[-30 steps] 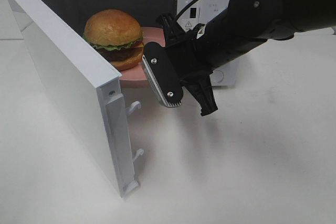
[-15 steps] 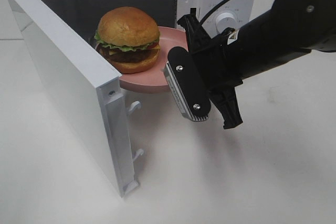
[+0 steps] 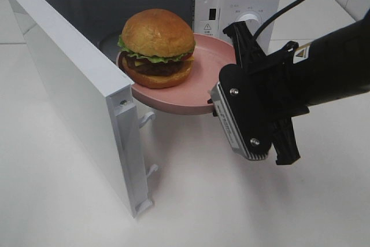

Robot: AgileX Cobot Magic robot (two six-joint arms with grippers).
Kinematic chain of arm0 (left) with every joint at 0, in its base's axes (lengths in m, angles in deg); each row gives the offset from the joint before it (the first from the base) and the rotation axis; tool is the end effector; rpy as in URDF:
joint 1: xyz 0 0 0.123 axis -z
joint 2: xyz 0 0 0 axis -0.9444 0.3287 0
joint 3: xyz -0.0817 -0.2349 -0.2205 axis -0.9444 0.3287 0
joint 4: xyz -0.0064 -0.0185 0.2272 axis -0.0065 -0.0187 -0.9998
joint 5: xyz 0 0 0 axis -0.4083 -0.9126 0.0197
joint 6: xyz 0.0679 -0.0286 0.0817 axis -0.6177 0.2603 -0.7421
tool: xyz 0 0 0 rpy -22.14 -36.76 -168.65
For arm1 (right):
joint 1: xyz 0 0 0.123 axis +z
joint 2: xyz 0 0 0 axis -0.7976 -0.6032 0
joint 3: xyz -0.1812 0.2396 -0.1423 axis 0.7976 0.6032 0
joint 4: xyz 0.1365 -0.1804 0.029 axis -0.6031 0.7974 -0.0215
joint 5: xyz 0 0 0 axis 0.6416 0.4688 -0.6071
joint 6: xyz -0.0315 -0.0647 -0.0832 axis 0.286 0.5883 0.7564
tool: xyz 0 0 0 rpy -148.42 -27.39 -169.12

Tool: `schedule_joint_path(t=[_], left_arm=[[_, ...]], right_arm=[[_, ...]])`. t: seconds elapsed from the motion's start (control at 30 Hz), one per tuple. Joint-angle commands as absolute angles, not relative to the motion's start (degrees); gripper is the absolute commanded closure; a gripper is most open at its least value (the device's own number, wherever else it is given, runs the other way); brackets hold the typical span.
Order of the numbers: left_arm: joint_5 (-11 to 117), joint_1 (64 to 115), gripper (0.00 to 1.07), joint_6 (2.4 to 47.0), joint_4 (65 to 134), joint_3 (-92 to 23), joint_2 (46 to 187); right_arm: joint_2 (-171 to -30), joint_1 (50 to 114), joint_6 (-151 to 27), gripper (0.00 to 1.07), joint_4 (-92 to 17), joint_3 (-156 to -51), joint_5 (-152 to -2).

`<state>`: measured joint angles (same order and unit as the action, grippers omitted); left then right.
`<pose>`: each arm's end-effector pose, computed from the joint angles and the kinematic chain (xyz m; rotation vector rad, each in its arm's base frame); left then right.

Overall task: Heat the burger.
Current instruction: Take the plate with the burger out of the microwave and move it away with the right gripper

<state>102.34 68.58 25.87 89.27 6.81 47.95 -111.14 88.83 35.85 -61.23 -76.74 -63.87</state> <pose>-0.0571 -0.0093 0.2589 0.0094 2.0237 -0.0339 0.2060 0.1587 0.2769 -1.9769 1.2224 -0.3021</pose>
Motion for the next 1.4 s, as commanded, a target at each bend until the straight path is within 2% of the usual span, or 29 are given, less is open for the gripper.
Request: schedule_joint_path(t=[0.03, 0.53, 0.7, 0.87, 0.93, 1.4], left_arm=[[101.6, 68.5, 0.07, 26.0, 89.1, 7.0, 46.9], [101.6, 68.5, 0.07, 26.0, 89.1, 7.0, 46.9], [101.6, 68.5, 0.07, 26.0, 89.1, 7.0, 46.9], [101.6, 68.5, 0.07, 26.0, 89.1, 7.0, 46.9], [101.6, 68.5, 0.07, 26.0, 89.1, 7.0, 46.9], [101.6, 68.5, 0.07, 26.0, 89.1, 7.0, 46.9]], right_arm=[[-106.4, 88.4, 35.2, 1.07, -62.0, -74.3, -67.1], [-93.4, 88.4, 28.2, 1.07, -58.1, -67.5, -62.9], [-86.6, 88.4, 16.7, 1.07, -45.9, -65.7, -58.5], [-84.0, 88.4, 11.6, 1.07, -40.3, -65.7, -54.9], [-80.6, 88.4, 4.3, 1.07, -32.9, -65.7, -50.5], [-73.4, 88.4, -24.0, 1.07, -11.0, -65.4, -35.8]])
